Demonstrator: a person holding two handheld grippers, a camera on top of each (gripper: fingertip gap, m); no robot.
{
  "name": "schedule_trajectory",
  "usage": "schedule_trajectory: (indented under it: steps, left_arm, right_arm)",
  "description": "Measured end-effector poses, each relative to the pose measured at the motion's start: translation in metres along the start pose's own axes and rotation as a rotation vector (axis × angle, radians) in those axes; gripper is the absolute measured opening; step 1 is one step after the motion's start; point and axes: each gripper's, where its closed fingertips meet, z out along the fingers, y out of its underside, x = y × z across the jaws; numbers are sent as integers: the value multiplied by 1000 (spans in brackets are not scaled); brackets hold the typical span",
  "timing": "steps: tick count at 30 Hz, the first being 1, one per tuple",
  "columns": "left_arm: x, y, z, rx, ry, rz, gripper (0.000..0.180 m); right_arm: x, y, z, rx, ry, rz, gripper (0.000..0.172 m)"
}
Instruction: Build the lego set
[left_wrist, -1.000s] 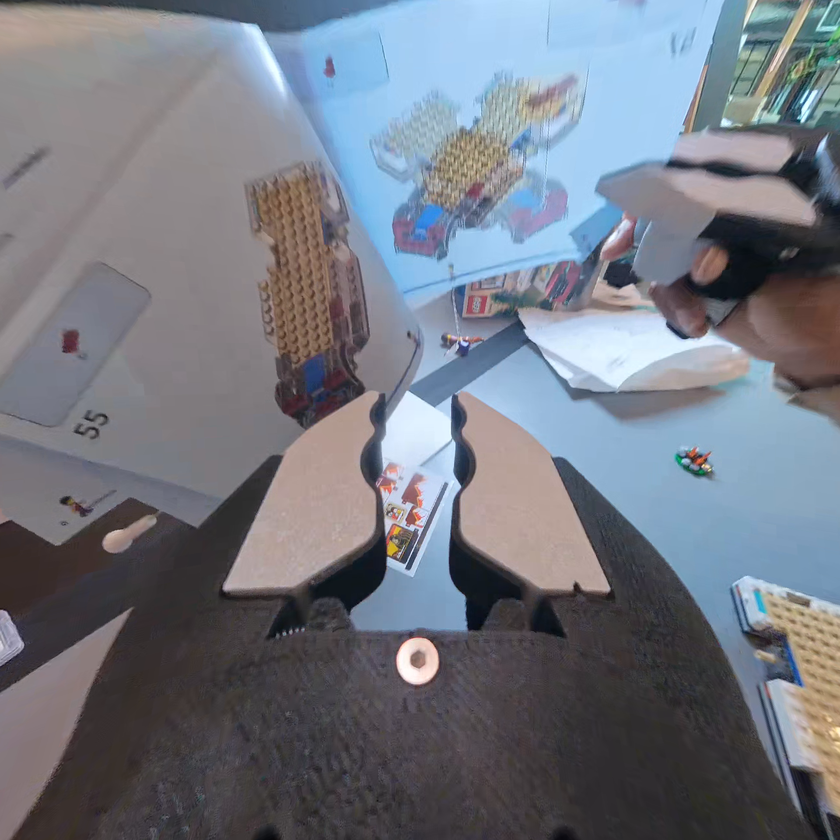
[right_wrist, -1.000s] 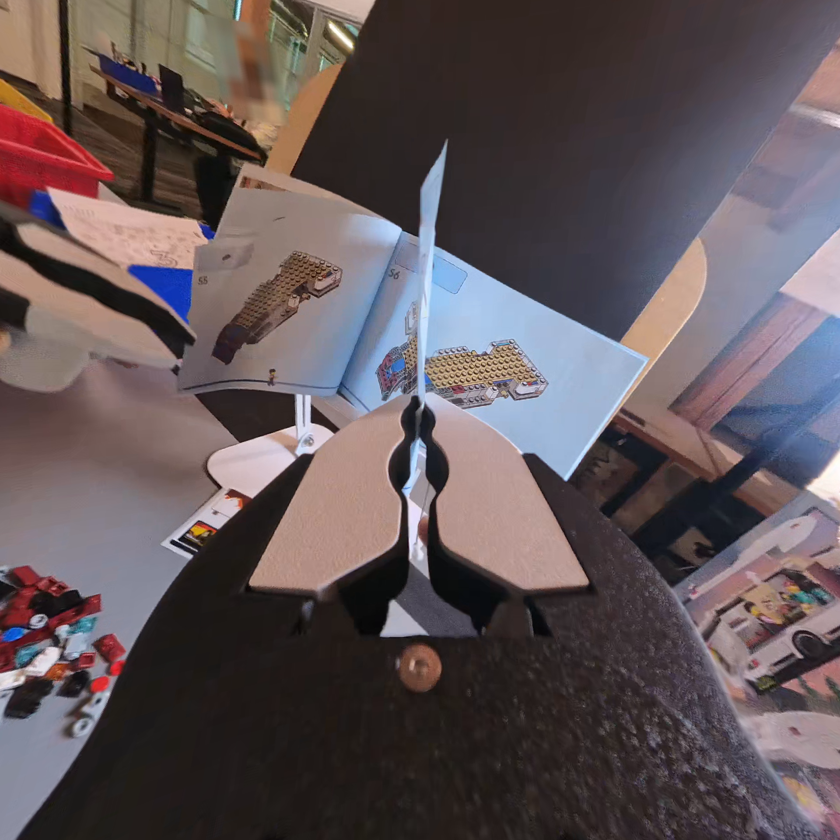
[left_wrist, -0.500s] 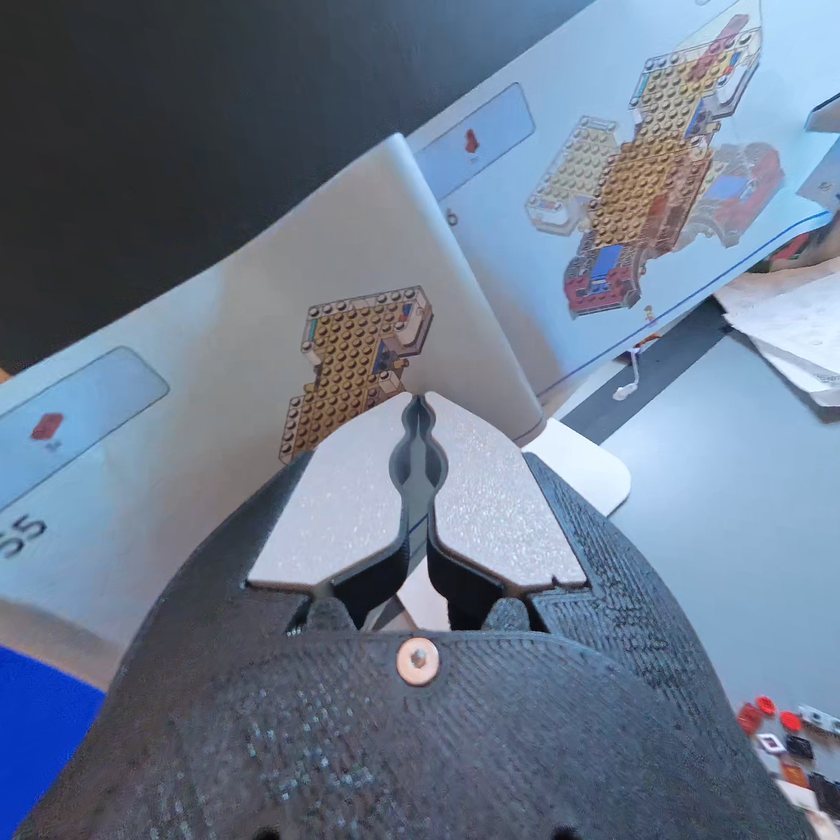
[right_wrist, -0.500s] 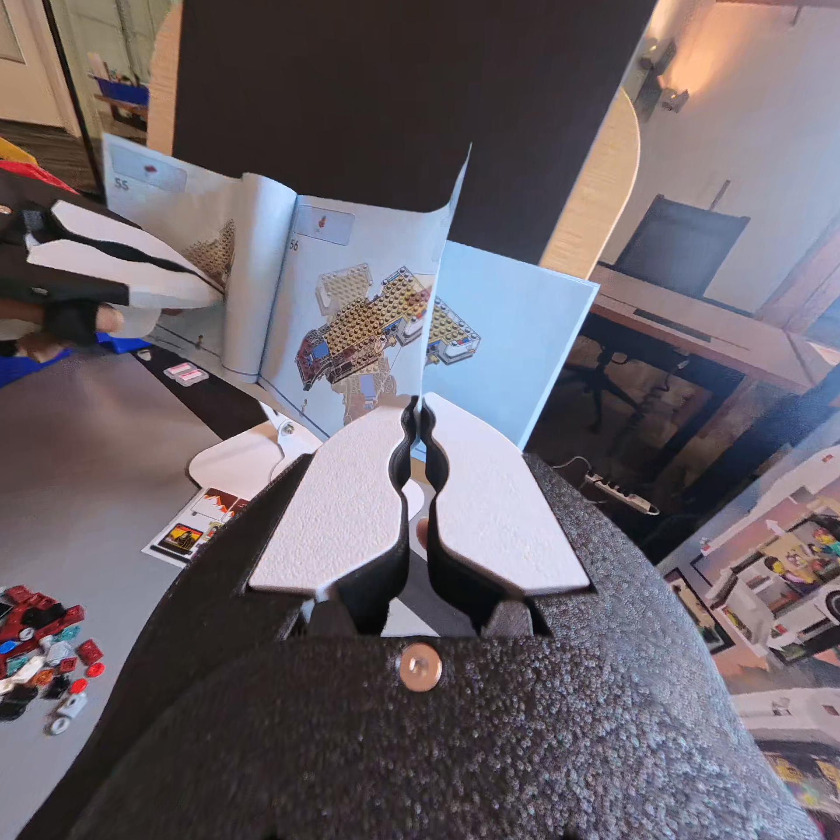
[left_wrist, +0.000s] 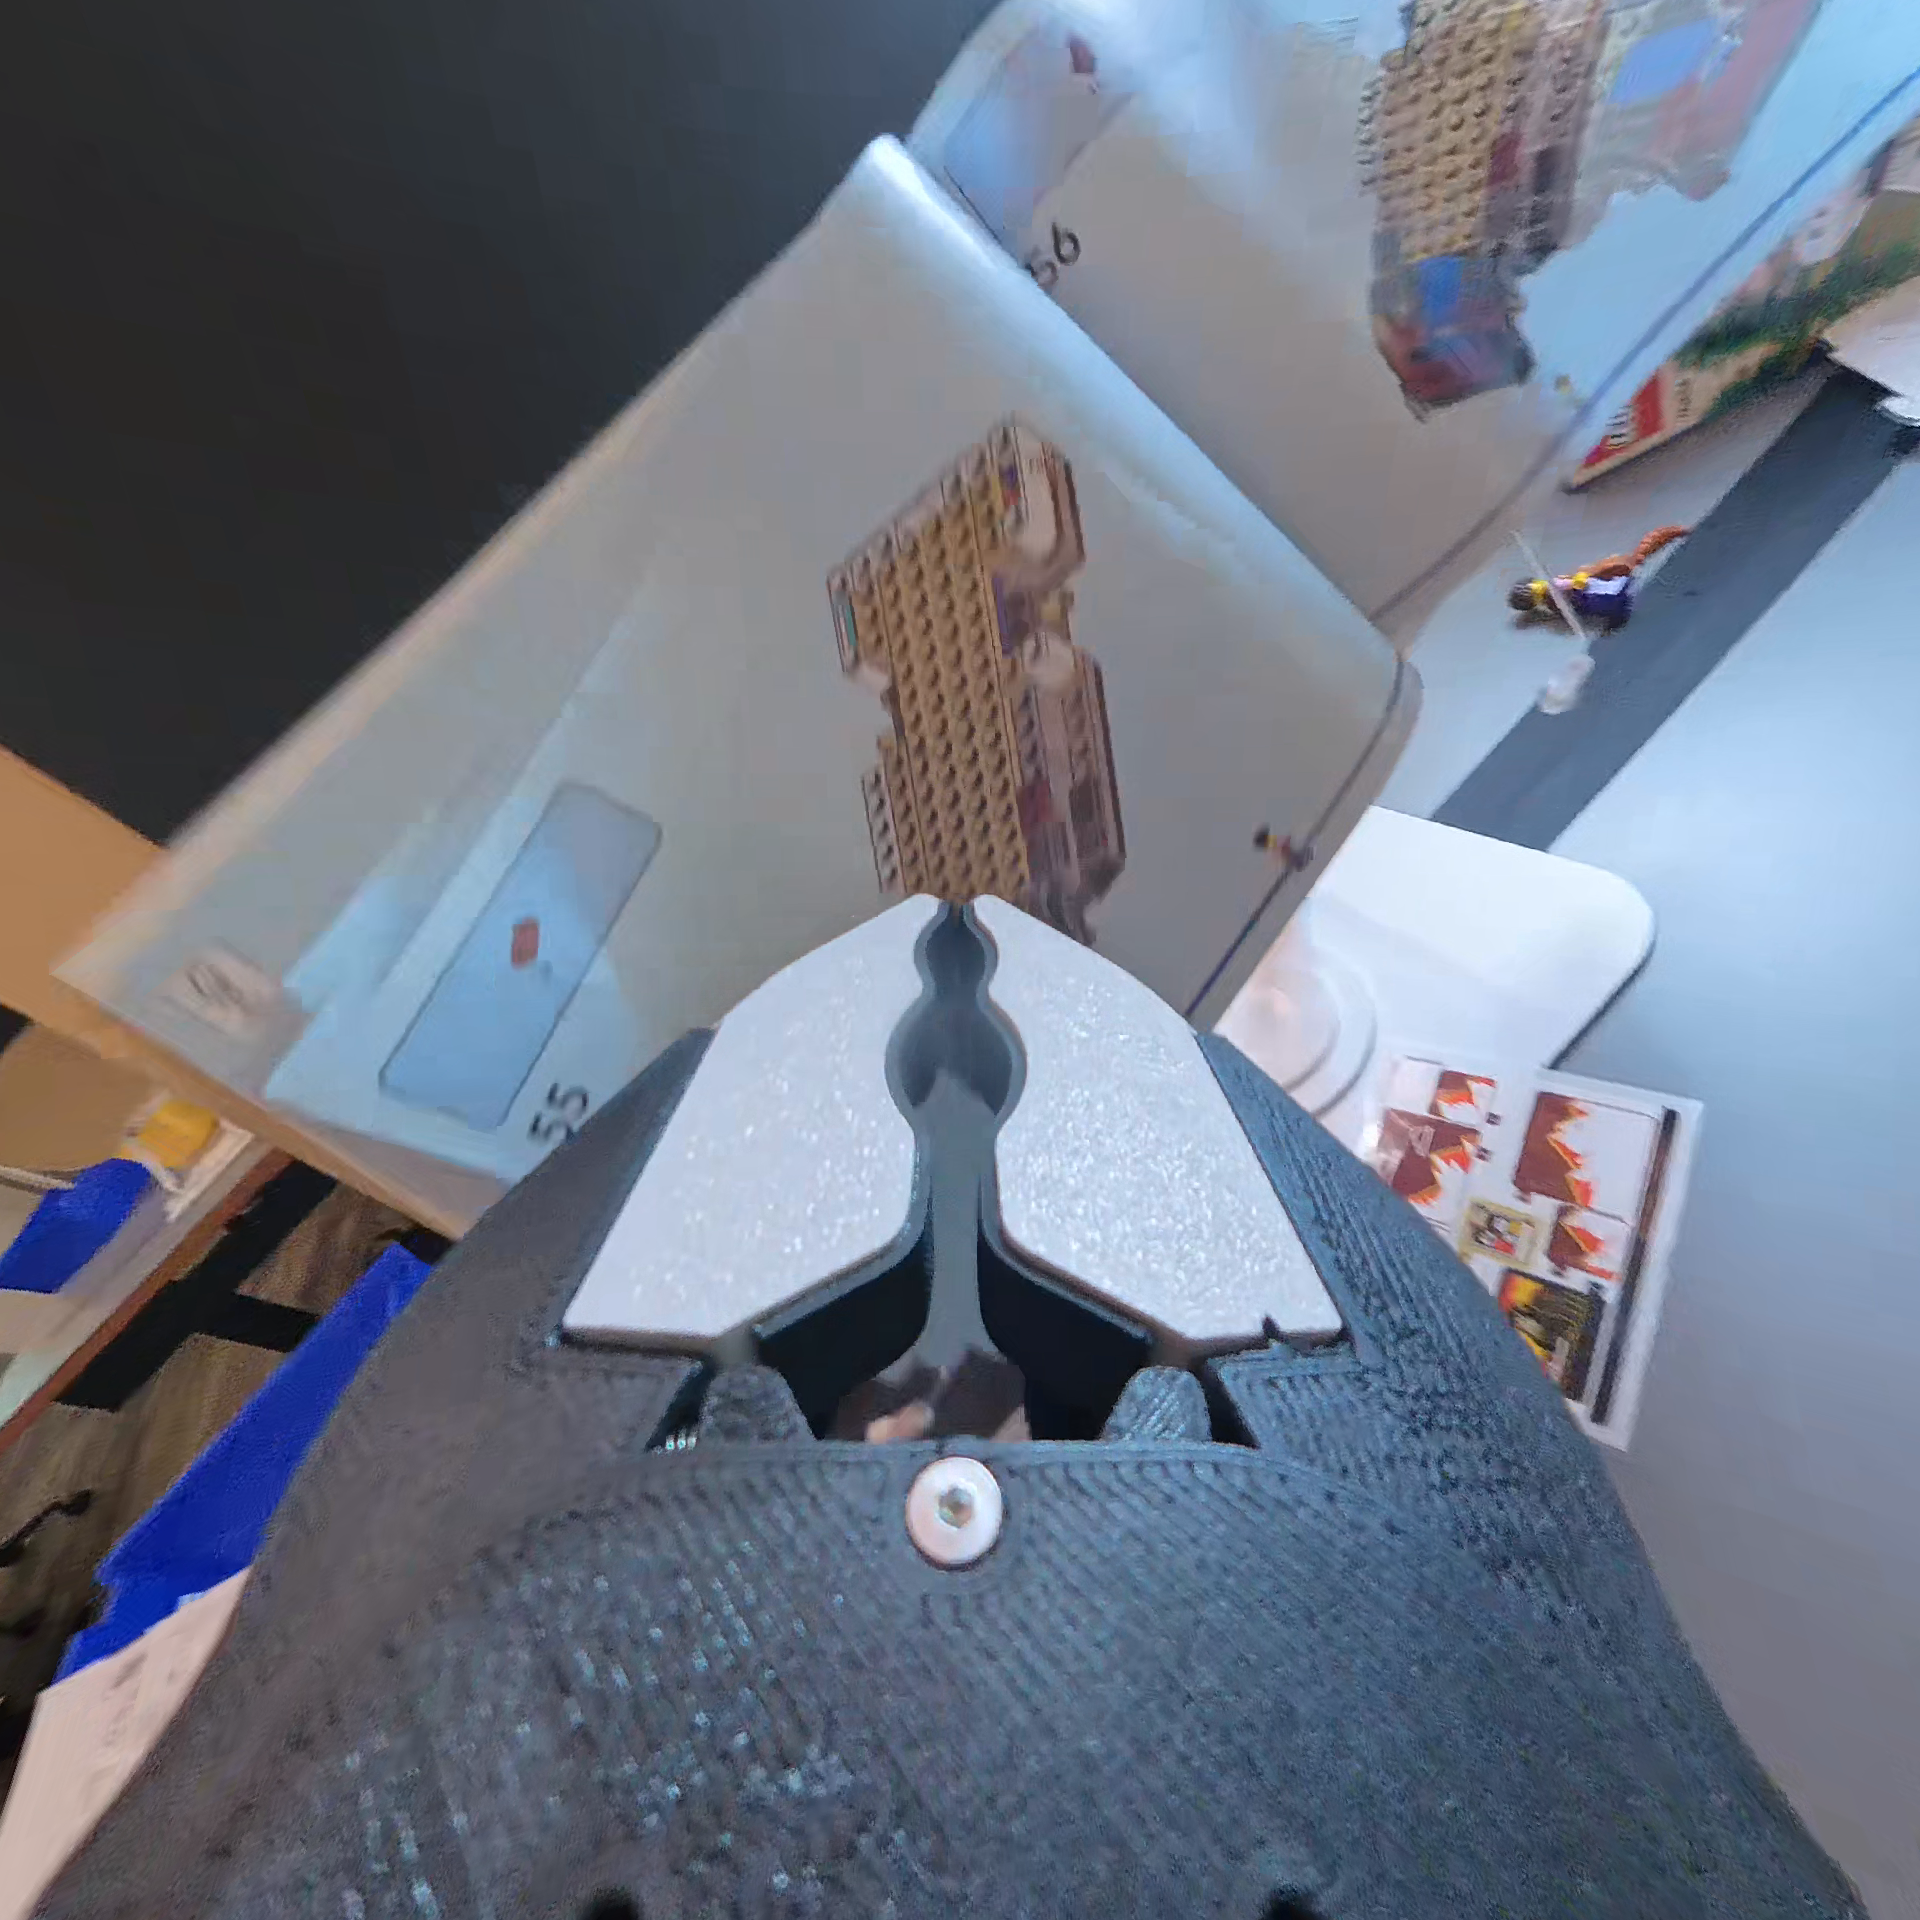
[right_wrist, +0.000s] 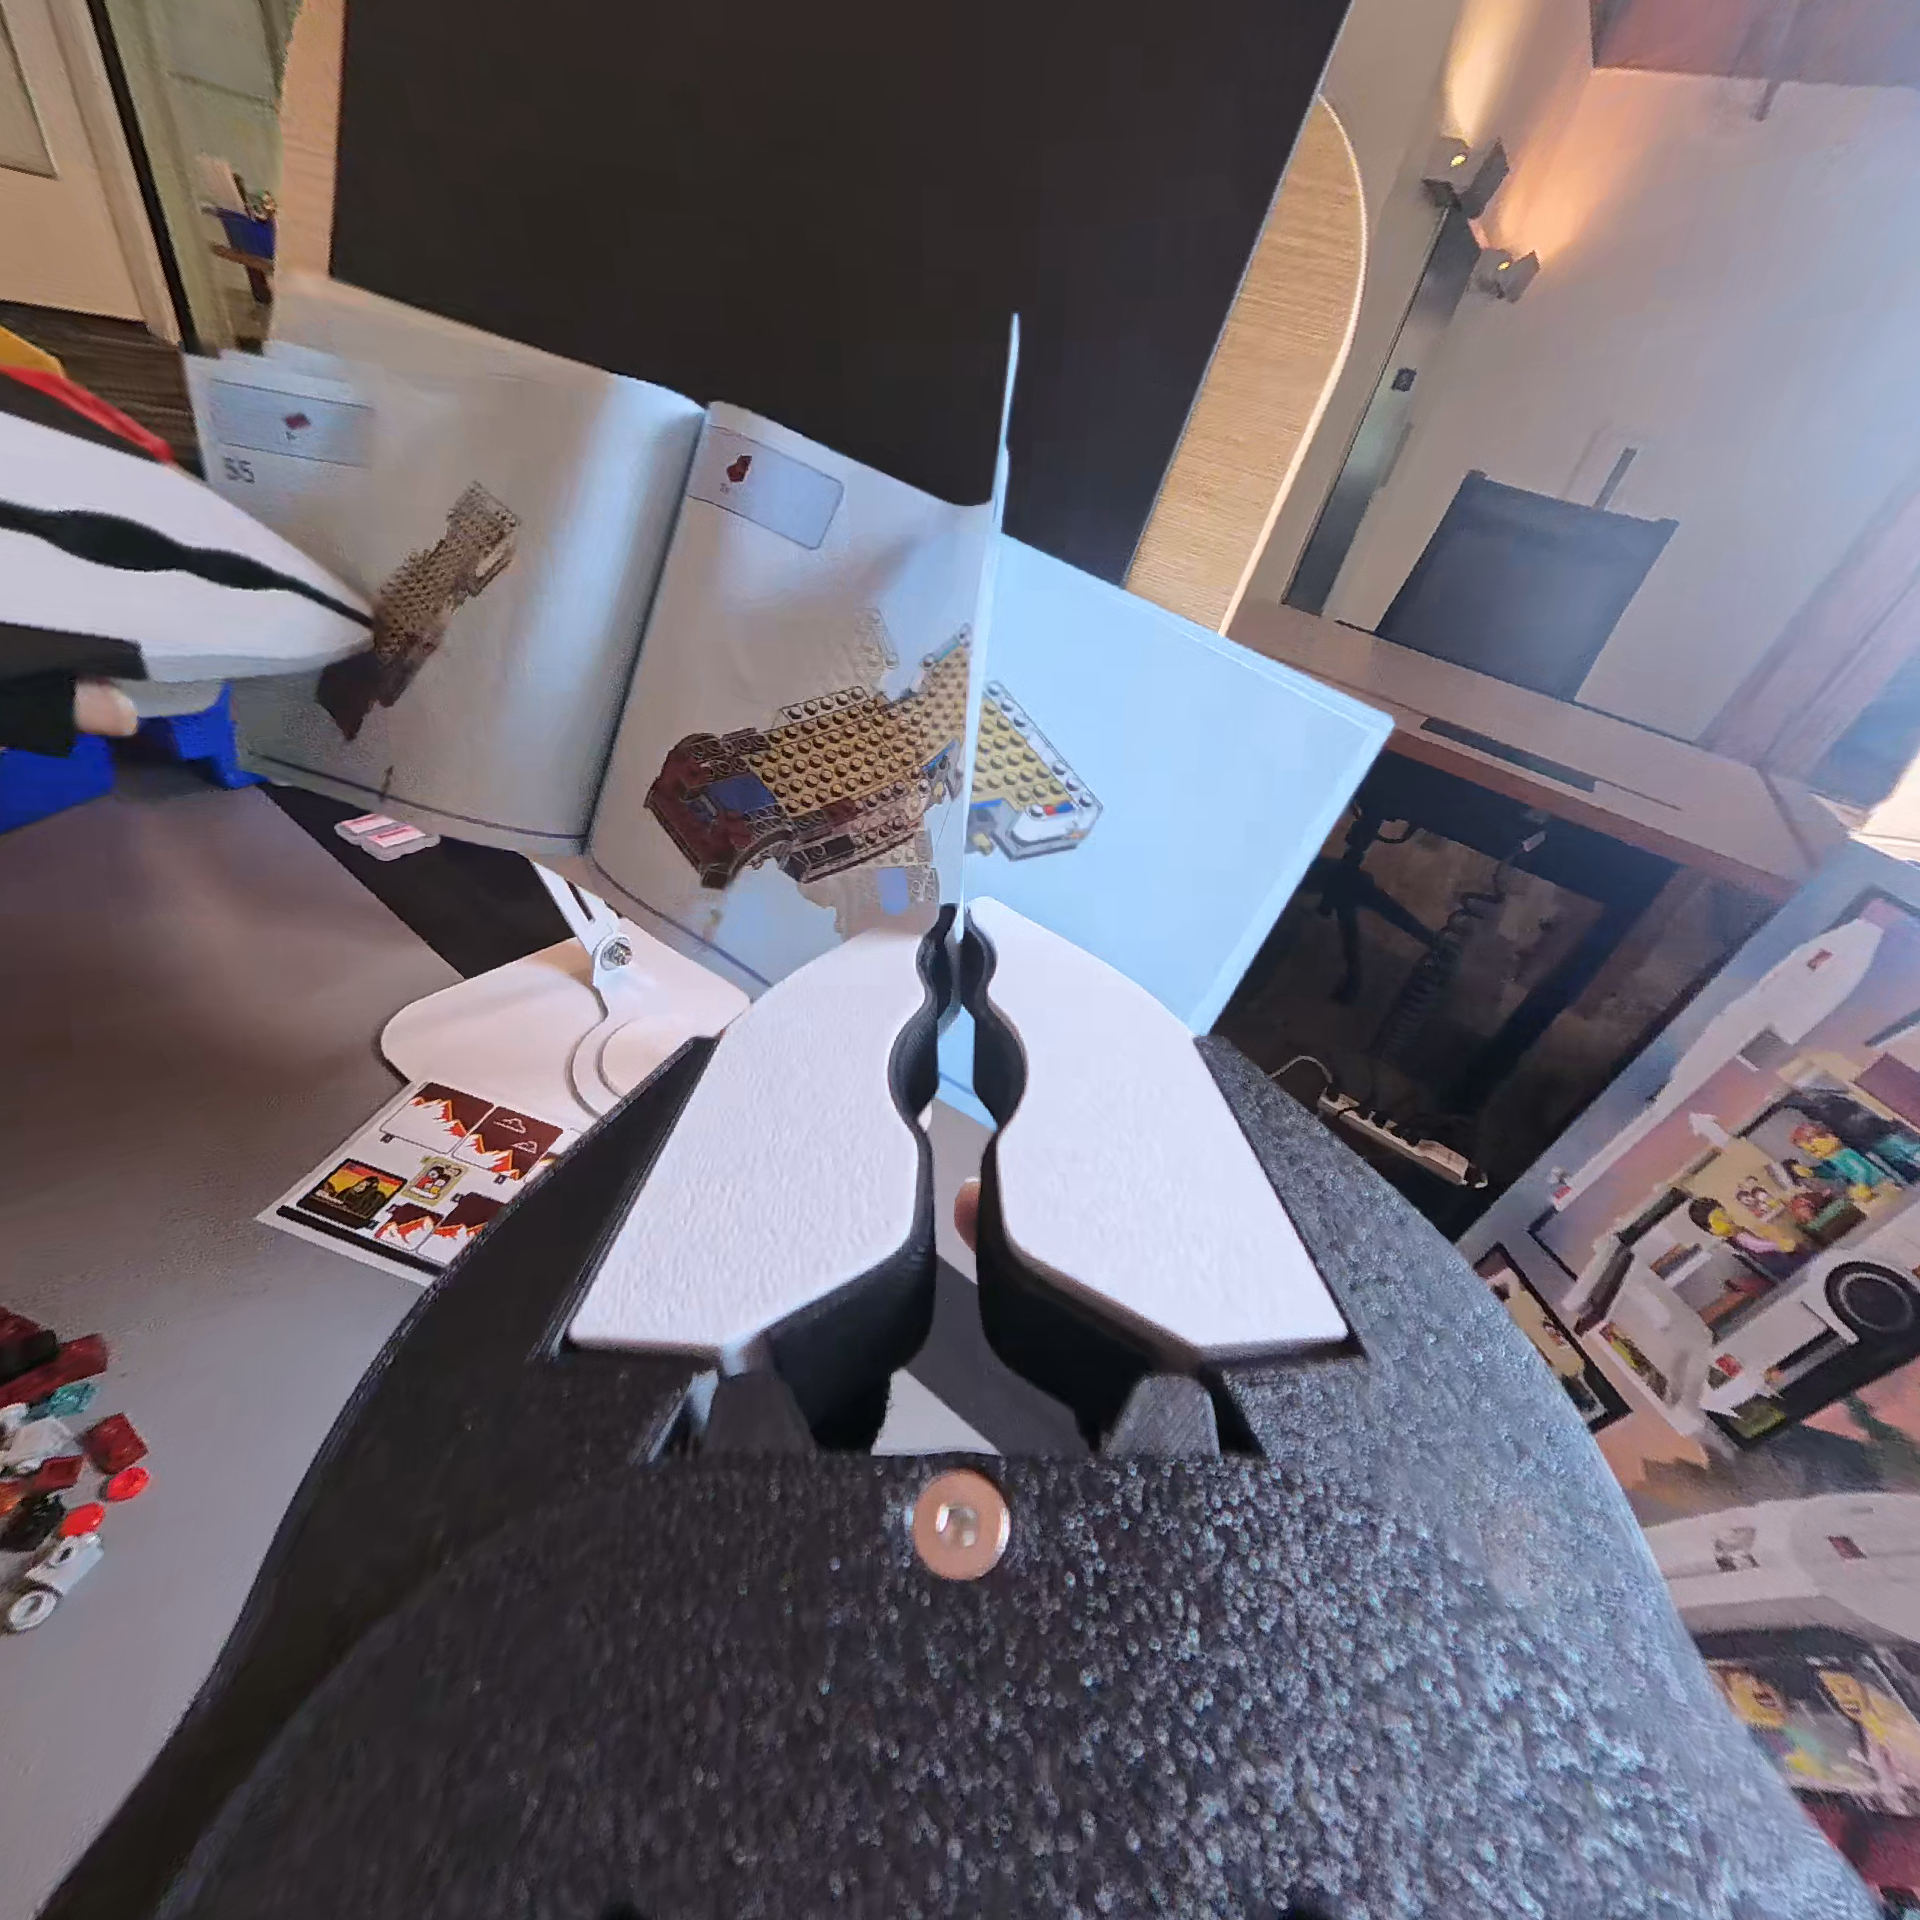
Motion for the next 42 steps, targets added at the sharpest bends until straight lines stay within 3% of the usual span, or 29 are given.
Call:
schedule_trajectory:
  steps: [5, 11, 15, 25, 42]
  left_arm:
    - [29, 11, -18, 7, 60, -47, 6]
    - [17, 23, 5, -76, 72, -164, 10]
    - [13, 9, -2, -2, 82, -241, 8]
    - [91, 11, -15, -19, 381, -329, 24]
    - [124, 27, -2, -80, 464, -388, 29]
  right_arm:
    - [-13, -3, 4, -3, -37, -46, 0]
    - [-26, 13, 24, -103, -72, -62, 0]
    - [-42, 14, 30, -142, -123, -71, 0]
    - [-44, 34, 17, -225, -137, -94, 0]
    - [-54, 34, 12, -253, -166, -148, 0]
